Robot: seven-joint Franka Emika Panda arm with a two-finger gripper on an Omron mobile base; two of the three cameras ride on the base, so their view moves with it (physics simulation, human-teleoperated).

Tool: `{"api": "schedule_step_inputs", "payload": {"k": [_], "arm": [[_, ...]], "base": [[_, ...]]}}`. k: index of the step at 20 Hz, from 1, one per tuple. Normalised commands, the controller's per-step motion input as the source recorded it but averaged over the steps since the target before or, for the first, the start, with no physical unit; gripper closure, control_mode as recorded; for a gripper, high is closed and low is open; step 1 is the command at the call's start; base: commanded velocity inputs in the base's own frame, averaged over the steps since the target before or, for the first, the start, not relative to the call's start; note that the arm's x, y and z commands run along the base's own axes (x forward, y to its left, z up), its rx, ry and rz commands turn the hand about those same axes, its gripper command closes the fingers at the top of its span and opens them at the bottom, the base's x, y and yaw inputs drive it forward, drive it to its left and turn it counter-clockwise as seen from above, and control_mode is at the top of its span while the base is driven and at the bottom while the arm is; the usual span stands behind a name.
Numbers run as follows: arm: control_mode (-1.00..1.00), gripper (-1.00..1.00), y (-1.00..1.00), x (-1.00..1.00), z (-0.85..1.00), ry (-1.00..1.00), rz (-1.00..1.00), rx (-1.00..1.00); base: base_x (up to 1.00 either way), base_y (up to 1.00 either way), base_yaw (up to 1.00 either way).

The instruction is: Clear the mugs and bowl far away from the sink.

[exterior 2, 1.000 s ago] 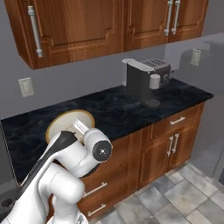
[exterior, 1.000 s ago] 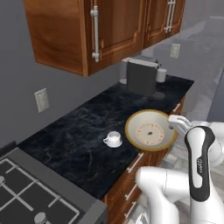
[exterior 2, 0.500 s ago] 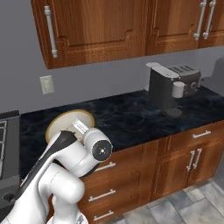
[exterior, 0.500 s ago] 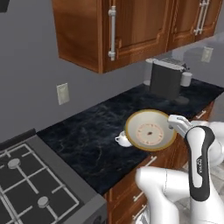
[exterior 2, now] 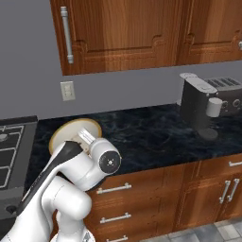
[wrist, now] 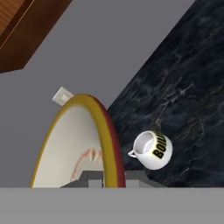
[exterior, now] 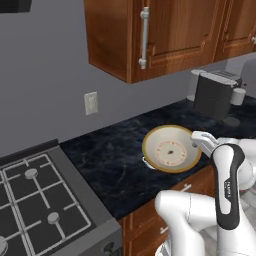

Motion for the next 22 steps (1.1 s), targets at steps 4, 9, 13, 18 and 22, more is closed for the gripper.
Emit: {"api": "schedule_step_inputs", "payload": {"k": [4, 9, 13, 18, 22], "arm": [[1.00, 1.00, 0.00, 0.00, 0.00, 0.00, 0.00, 0.00], [1.00, 1.00, 0.00, 0.00, 0.00, 0.00, 0.00, 0.00], [1.00, 1.00, 0.00, 0.00, 0.00, 0.00, 0.00, 0.00], [-1.00, 1.00, 0.00, 0.03, 0.00, 0.00, 0.00, 0.00], [-1.00, 1.00, 0.00, 0.19, -0.09, 0.00, 0.00, 0.00]], "base": [[0.22, 0.00, 0.22], [0.15, 0.00, 0.08], [0.05, 0.00, 0.00], [0.01, 0.00, 0.00], [0.00, 0.00, 0.00]]}}
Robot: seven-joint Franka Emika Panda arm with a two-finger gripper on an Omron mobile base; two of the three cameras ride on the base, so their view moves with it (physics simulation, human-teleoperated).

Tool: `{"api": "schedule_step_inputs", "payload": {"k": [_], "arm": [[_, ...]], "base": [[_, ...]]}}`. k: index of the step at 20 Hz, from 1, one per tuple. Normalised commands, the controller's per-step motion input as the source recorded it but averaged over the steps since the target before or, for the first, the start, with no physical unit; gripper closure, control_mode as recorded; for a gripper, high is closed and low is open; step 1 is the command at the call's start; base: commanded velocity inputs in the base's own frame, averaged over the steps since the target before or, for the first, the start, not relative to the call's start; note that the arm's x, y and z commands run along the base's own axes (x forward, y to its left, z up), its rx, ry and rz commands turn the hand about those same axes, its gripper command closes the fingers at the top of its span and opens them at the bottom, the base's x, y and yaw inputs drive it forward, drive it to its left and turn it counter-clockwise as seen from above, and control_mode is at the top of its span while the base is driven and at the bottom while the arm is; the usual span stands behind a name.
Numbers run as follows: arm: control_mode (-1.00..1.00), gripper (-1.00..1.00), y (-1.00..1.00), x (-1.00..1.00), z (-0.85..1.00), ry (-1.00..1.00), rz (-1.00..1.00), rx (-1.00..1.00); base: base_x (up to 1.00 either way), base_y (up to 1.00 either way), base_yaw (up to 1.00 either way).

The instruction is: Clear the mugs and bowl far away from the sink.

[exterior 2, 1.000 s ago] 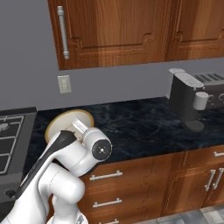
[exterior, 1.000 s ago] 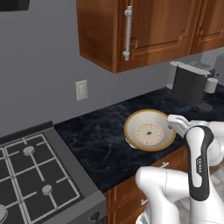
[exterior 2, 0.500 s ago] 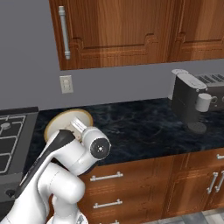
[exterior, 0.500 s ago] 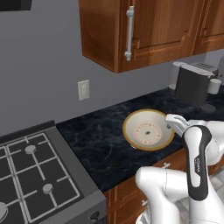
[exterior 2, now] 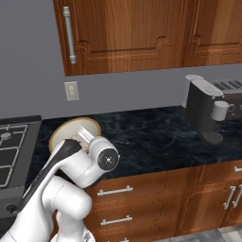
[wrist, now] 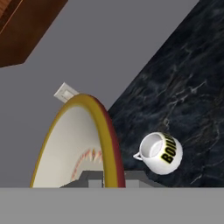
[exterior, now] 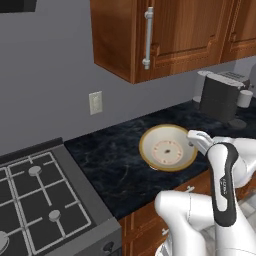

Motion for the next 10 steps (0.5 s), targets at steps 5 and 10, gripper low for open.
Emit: {"api": "schedule_step_inputs", "payload": {"k": [5, 10], "arm": [[-1.00, 1.00, 0.01, 0.15, -0.17, 0.05, 0.00, 0.00], [-1.00, 1.00, 0.19, 0.14, -0.20, 0.13, 0.00, 0.00]], "base": [[0.00, 0.00, 0.00], [0.00, 0.00, 0.00]]}}
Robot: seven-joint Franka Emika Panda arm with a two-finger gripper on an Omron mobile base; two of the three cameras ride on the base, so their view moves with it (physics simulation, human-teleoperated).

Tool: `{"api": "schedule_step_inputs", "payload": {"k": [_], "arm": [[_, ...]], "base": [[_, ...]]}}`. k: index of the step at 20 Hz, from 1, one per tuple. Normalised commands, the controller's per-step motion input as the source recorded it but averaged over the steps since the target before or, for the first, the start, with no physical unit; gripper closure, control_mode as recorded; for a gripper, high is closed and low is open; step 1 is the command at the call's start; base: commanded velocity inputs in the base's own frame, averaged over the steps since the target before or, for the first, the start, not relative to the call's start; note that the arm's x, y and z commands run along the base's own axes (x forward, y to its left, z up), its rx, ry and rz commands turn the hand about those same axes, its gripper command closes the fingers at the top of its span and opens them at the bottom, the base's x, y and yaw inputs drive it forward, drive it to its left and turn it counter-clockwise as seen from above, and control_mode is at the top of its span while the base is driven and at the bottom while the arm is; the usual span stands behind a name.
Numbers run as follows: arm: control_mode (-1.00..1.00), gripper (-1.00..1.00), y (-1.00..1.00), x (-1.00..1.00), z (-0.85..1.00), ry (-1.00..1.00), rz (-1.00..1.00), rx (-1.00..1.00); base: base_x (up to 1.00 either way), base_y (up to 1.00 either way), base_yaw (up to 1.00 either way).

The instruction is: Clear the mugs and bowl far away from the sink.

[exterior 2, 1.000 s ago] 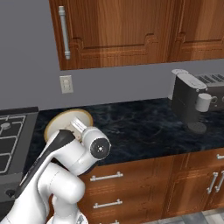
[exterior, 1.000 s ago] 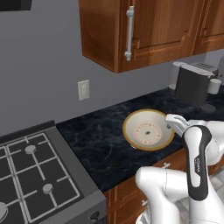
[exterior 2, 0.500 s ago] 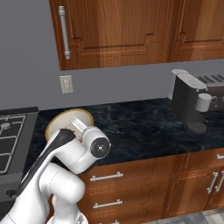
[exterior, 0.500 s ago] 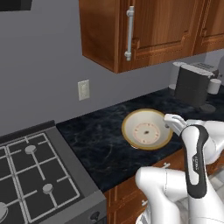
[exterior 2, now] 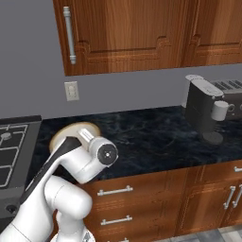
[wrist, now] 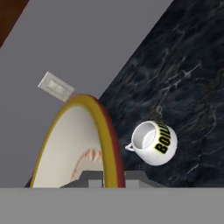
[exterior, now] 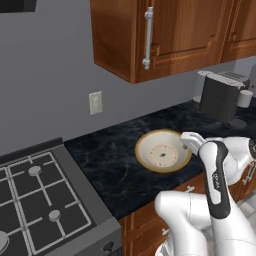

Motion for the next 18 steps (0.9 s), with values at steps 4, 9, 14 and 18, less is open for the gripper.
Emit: {"api": "schedule_step_inputs", "payload": {"k": [4, 9, 14, 18], "arm": [[-1.00, 1.00, 0.32, 0.11, -0.25, 0.16, 0.00, 0.00], [-1.00, 1.00, 0.30, 0.02, -0.26, 0.16, 0.00, 0.00], [-1.00, 1.00, 0.29, 0.00, -0.29, 0.16, 0.00, 0.00], [-1.00, 1.00, 0.24, 0.00, -0.29, 0.12, 0.00, 0.03]], "base": [[0.00, 0.00, 0.00], [0.00, 0.00, 0.00], [0.00, 0.00, 0.00], [0.00, 0.00, 0.00]]}}
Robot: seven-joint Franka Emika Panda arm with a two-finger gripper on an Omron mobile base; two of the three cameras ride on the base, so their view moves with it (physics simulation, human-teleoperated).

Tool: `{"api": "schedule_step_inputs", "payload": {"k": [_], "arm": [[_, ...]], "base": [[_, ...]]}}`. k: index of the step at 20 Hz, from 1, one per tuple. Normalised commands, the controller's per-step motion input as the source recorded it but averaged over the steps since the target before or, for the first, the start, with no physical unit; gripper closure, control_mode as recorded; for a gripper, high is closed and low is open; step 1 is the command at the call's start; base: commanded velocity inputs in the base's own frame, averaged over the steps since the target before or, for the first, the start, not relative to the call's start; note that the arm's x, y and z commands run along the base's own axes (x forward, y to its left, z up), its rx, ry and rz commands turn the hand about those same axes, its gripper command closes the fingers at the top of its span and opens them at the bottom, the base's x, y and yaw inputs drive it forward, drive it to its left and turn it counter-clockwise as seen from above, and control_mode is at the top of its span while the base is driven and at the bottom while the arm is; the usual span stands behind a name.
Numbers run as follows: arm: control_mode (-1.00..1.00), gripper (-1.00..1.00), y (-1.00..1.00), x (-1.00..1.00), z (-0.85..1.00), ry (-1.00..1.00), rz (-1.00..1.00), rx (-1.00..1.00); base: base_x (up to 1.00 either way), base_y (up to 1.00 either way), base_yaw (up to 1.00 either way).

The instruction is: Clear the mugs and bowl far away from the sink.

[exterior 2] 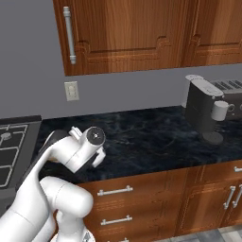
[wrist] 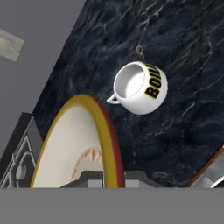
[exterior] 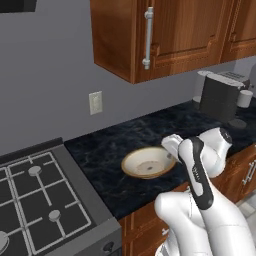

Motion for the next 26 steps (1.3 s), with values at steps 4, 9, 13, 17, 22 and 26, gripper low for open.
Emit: {"api": "schedule_step_inputs", "payload": {"k": [4, 9, 13, 17, 22, 26], "arm": [[-1.00, 1.00, 0.22, 0.00, -0.30, 0.07, 0.00, 0.06], [-1.00, 1.00, 0.22, 0.00, -0.35, 0.01, 0.01, 0.06], [-1.00, 1.00, 0.26, 0.00, -0.34, 0.00, 0.00, 0.01], [-1.00, 1.00, 0.31, 0.02, -0.28, -0.04, 0.00, 0.00], [-1.00, 1.00, 0.32, 0.16, -0.26, -0.05, 0.00, 0.00], [-1.00, 1.00, 0.31, 0.27, -0.28, -0.02, 0.00, -0.01]], "base": [[0.00, 0.00, 0.00], [0.00, 0.00, 0.00], [0.00, 0.00, 0.00], [0.00, 0.00, 0.00], [0.00, 0.00, 0.00], [0.00, 0.00, 0.00]]}}
